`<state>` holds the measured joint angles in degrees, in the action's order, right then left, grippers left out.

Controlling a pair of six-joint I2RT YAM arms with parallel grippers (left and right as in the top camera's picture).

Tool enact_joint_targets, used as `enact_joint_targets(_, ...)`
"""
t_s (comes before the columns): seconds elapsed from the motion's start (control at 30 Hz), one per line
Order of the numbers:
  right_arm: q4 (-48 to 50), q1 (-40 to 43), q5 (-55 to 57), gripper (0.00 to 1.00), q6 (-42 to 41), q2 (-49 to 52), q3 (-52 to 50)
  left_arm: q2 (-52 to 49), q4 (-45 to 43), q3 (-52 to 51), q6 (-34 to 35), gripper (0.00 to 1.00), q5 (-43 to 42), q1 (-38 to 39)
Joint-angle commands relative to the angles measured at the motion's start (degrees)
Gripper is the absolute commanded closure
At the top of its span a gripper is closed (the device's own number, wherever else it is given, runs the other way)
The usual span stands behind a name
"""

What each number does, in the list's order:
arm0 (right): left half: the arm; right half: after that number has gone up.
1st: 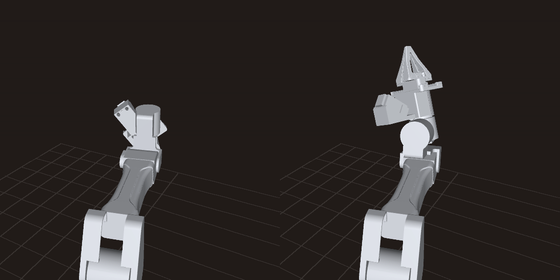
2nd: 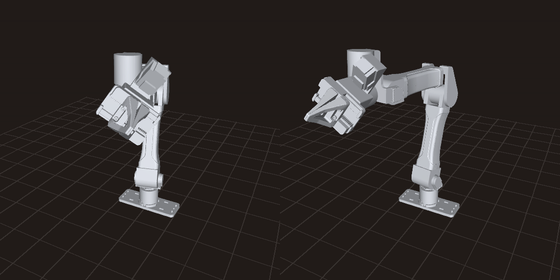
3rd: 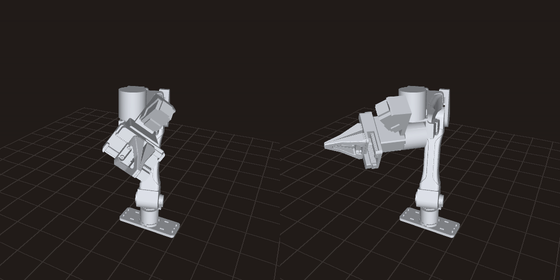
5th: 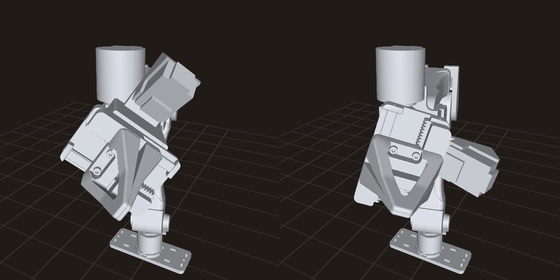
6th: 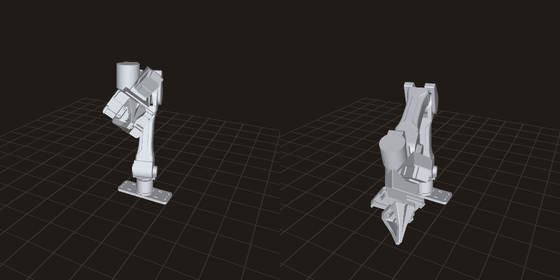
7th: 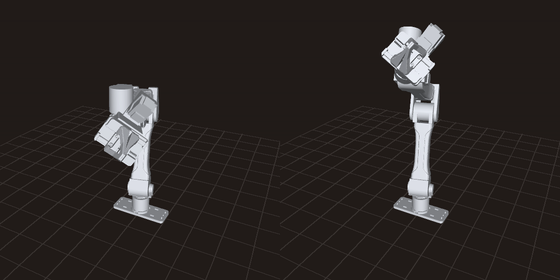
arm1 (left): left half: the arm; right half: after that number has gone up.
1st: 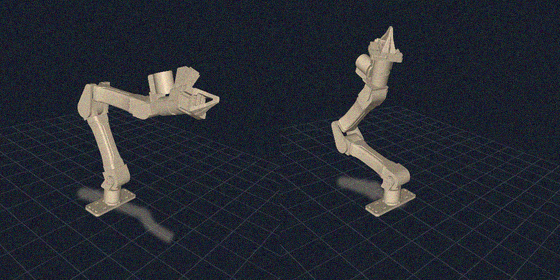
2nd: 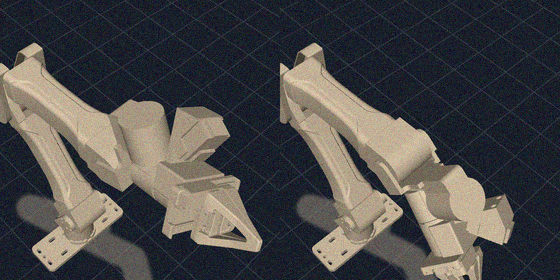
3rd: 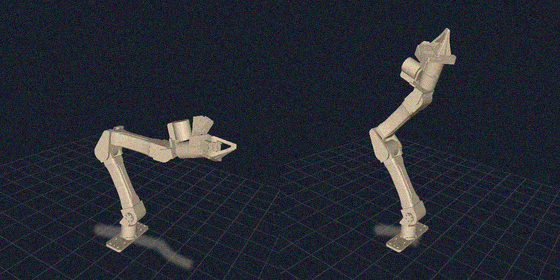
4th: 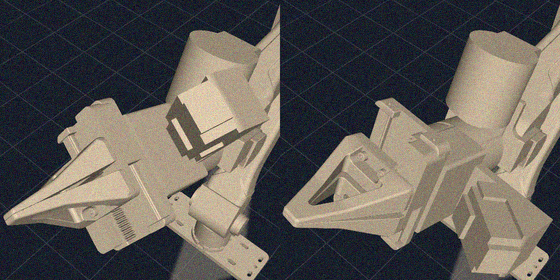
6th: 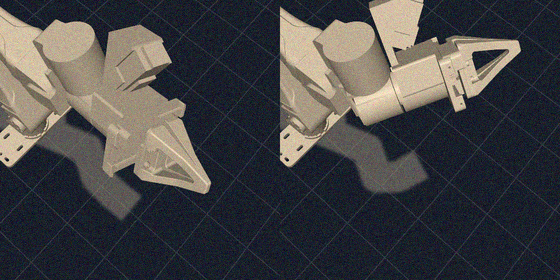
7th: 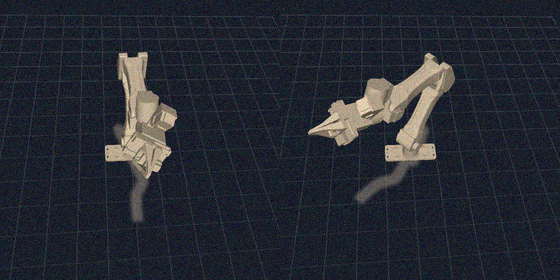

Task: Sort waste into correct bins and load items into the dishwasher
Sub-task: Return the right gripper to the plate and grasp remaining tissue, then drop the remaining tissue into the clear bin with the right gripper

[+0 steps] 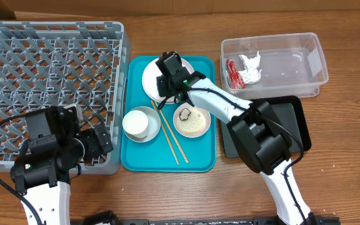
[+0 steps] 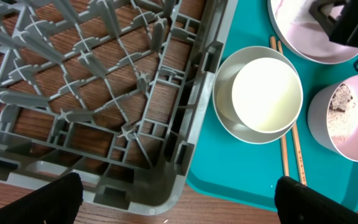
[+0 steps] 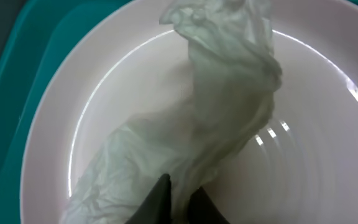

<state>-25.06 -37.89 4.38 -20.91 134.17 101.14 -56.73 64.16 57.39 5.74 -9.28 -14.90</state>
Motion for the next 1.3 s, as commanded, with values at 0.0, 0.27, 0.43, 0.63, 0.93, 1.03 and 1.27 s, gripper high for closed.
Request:
enact_joint_targets(0.0,-1.5,1.1,3.9,0.92,-0.1,-6.3,1.1,-0.2,-0.1,1.3,-1.0,0.00,-0.9,-0.3)
enact_joint_targets(0.27,-16.0,8.5,9.7,0.96,-0.1,-20.4,1.1,-0.2,-0.2,1.3,-1.0,0.00,-0.9,-0.3)
enact_joint_targets(0.43,-24.8,16.2,8.8,0.96,-2.1,-23.8,1.1,-0.2,-0.2,1.3,-1.0,0.00,-0.9,-0.3)
enact_joint_targets(0.63,-32.3,23.9,4.3,0.90,-2.0,-23.6,0.1,-0.2,-0.5,1.3,-1.0,0.00,-0.9,-0.3)
enact_joint_targets(0.93,-34.2,28.5,3.0,0.26,0.1,-24.9,0.3,-0.2,-0.6,1.3,-0.8,0.00,-0.9,-0.3)
enact_joint_targets(1.03,-35.2,29.7,1.3,0.24,0.1,-27.7,0.3,-0.2,-0.6,1.3,-0.8,0.00,-0.9,-0.3)
enact_joint_targets(1.27,-43.8,34.2,-8.1,0.19,3.9,-33.1,0.3,-0.2,-1.2,1.3,-0.8,0.00,-0.9,-0.3)
